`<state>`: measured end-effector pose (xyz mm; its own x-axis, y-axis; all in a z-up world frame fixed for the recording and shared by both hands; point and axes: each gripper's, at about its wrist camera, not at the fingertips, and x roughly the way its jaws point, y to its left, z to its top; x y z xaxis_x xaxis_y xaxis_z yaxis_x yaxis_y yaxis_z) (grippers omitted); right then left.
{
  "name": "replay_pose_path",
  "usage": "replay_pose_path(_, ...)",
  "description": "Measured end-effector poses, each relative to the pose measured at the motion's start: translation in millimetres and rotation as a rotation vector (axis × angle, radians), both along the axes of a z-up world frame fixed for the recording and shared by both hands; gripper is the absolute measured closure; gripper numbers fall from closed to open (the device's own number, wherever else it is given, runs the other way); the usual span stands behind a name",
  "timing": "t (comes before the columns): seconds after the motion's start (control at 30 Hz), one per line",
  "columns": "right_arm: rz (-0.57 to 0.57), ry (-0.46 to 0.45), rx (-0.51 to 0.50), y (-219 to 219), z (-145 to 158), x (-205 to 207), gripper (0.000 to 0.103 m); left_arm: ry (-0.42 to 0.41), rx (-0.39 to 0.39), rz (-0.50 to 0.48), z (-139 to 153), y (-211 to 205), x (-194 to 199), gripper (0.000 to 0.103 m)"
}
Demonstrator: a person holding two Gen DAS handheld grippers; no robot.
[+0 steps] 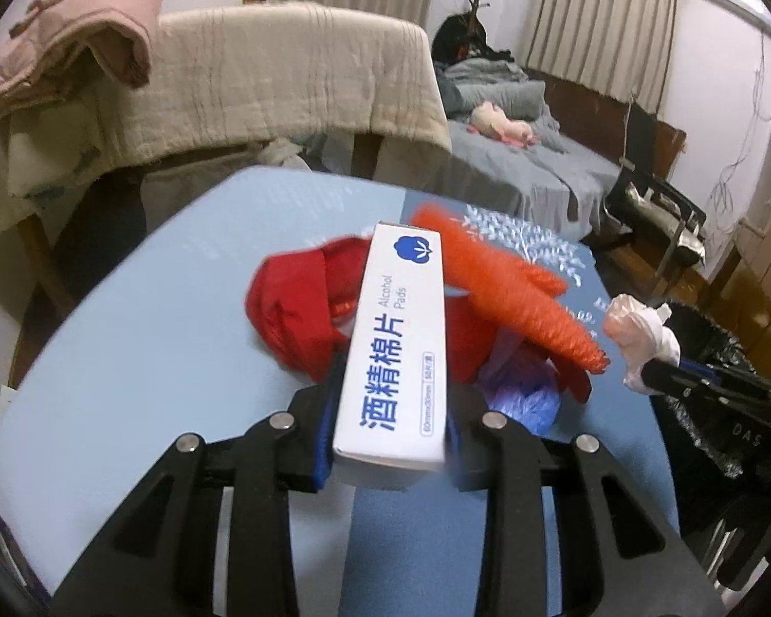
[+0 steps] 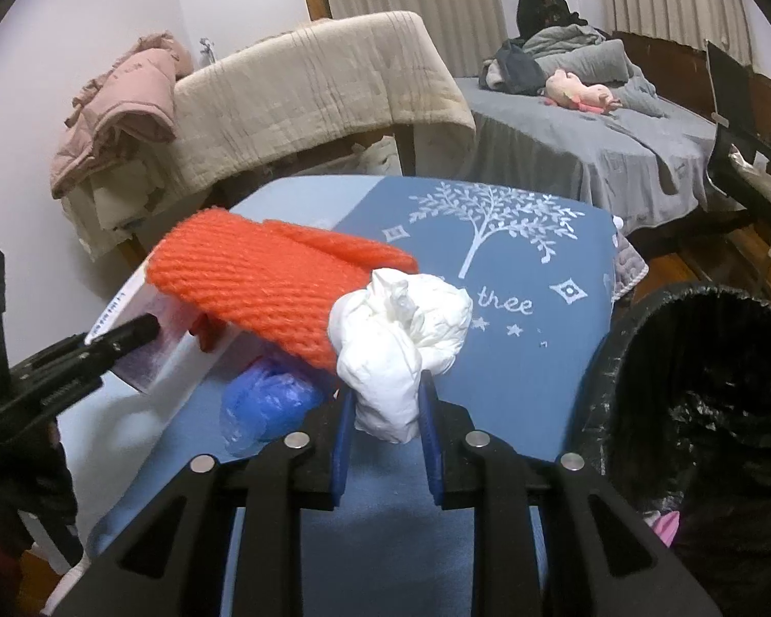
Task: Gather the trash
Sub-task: 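Carry the white box with the left tool while the right tool carries the white bag over the bin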
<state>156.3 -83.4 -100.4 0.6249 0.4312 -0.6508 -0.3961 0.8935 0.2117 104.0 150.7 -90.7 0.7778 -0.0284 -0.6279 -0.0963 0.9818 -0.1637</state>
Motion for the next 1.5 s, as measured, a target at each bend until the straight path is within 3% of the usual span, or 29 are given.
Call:
replay_pose_path(0.2,-0.003,-0.036,0.024,-5.8,16.2,-7.5,0.079,-0.070,0.001,0.009,30.1,-4.0,-13.9,0.072)
replay_pose_path(0.53,-0.031,-0.094,0.055,-26.0,40.6,-21.5,0.079,-0.131,0.001,-0.082,61.2,-45.6,-11.1,0.072)
replay_pose_path(1.5,-0.310,-0.142,0.025,-153.6,55.6,-49.5,0.079,-0.141,-0.018,-0.430,58.3,-198.8,22.7,0.071)
